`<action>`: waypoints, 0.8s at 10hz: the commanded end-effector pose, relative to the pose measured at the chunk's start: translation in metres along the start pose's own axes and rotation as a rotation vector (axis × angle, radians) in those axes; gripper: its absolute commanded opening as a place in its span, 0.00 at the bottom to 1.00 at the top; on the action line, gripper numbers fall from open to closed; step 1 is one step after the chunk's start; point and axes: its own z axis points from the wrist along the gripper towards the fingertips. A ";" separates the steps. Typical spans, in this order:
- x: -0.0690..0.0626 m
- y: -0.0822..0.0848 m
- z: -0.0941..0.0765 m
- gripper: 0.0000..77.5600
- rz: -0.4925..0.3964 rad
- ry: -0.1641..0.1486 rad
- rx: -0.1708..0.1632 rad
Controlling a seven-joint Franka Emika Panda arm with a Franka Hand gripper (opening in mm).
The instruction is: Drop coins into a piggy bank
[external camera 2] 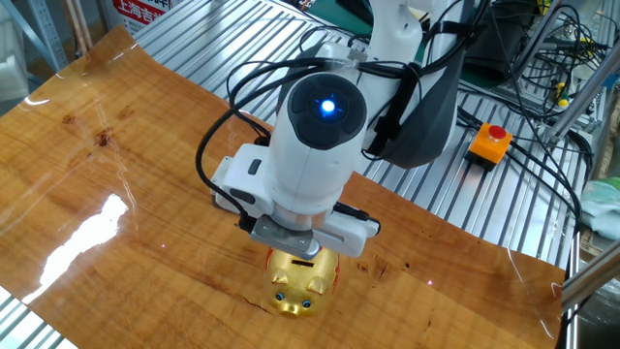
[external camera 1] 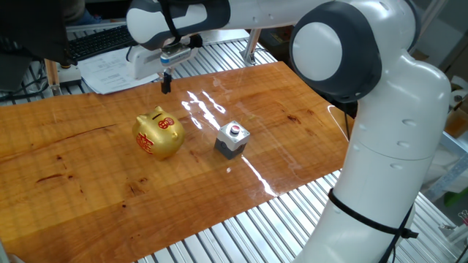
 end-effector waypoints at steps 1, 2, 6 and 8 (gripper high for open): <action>0.000 -0.001 -0.002 0.02 0.000 -0.003 0.000; 0.001 -0.005 -0.006 0.02 0.004 -0.005 -0.004; 0.000 -0.034 -0.010 0.02 -0.006 -0.034 -0.052; 0.000 -0.044 -0.005 0.02 -0.007 -0.054 -0.060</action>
